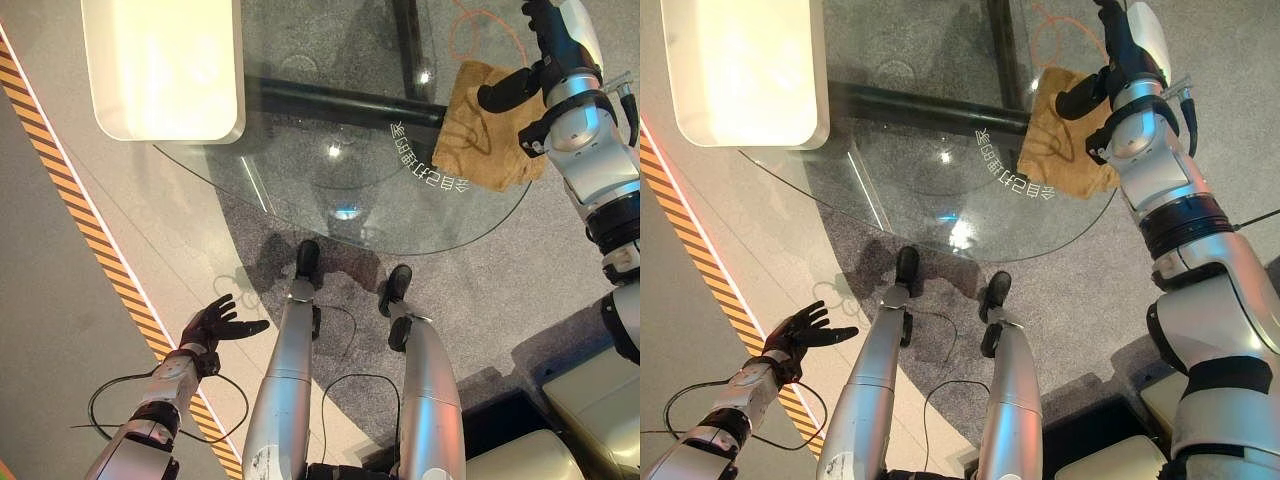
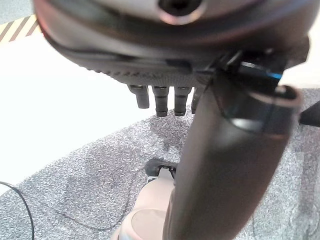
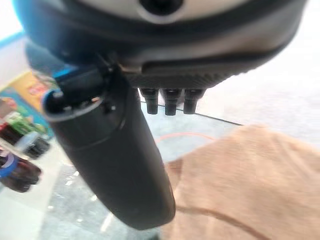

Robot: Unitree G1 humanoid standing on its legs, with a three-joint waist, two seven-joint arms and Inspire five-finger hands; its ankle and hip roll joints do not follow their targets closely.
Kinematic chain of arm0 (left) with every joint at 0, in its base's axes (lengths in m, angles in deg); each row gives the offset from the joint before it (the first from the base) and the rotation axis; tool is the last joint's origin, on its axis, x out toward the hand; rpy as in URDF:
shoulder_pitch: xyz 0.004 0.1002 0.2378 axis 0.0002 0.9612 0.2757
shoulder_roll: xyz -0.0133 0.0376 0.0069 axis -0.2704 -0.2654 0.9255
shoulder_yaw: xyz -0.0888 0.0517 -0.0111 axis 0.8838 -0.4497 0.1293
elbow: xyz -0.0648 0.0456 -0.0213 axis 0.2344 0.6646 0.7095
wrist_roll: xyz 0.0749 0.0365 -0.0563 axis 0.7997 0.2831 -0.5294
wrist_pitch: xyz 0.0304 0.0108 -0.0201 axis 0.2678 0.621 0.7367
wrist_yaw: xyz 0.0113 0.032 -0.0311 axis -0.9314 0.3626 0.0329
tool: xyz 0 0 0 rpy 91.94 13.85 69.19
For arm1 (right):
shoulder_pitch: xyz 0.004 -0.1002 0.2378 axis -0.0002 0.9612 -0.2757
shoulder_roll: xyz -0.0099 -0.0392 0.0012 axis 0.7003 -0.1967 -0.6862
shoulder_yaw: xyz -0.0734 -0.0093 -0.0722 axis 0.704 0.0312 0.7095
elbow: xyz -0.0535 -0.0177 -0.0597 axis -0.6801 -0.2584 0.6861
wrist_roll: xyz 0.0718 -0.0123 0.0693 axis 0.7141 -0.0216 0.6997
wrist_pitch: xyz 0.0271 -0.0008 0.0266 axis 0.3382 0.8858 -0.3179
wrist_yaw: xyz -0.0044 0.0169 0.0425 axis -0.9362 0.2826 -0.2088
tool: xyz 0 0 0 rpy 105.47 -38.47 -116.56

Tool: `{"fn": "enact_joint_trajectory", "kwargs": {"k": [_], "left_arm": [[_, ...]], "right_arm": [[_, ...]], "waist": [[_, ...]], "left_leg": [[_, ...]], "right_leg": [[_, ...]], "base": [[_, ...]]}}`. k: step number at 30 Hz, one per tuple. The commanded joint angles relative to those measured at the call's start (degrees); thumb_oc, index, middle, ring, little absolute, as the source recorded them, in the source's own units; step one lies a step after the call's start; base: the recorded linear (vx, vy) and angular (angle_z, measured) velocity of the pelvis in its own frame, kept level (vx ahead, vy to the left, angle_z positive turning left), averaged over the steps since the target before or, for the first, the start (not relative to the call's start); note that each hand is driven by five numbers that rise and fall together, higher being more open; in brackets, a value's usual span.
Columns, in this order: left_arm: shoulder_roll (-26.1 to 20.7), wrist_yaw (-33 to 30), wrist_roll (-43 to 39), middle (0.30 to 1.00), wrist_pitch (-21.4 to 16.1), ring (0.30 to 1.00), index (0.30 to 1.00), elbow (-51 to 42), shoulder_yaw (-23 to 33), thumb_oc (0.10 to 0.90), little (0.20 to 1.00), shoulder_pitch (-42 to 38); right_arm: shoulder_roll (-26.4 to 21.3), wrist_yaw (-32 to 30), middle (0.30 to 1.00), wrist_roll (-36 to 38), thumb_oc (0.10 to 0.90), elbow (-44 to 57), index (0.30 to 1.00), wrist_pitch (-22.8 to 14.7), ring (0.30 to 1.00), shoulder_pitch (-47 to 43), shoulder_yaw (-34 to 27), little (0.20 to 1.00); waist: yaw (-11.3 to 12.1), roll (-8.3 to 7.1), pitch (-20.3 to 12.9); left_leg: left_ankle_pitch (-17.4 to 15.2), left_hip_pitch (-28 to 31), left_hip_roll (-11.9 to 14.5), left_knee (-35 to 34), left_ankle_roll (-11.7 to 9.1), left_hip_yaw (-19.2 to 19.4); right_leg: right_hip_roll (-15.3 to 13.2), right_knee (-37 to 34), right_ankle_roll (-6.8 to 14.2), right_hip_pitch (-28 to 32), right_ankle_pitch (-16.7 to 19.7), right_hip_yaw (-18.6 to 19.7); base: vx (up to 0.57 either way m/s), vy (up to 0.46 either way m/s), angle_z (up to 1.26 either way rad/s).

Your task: Wipe the table with a cloth and put it in the basket.

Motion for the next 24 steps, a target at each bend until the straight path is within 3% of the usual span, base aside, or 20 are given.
{"fn": "enact_joint_trajectory", "kwargs": {"k": [1, 24], "left_arm": [[-1.5, 0.2, 1.4, 0.900, 0.6, 0.900, 0.900, -0.2, 0.9, 0.800, 0.900, 4.4], [-2.1, 0.3, 1.3, 0.900, 1.8, 0.900, 0.900, -1.8, -0.3, 0.800, 0.900, 4.6]], "right_arm": [[-4.8, -0.3, 0.900, -2.0, 0.800, 0.0, 0.900, -0.3, 0.900, -6.7, 1.7, 0.900], [-5.6, 6.7, 0.900, -21.2, 0.800, -1.3, 0.900, 2.5, 0.900, -13.2, 12.9, 0.900]], "waist": [[-0.4, 1.74, -1.3], [0.6, 2.61, -1.3]], "left_leg": [[-3.5, 1.9, 2.0, 1.9, 0.5, -1.0], [-2.2, 1.4, 1.4, 0.1, 0.7, -1.2]], "right_leg": [[-2.5, -3.5, 1.6, 3.7, 1.2, -2.6], [-2.9, -3.7, 1.7, 2.3, 1.6, -3.0]], "base": [[0.00, 0.000, 0.00], [0.00, 0.000, 0.00]]}}
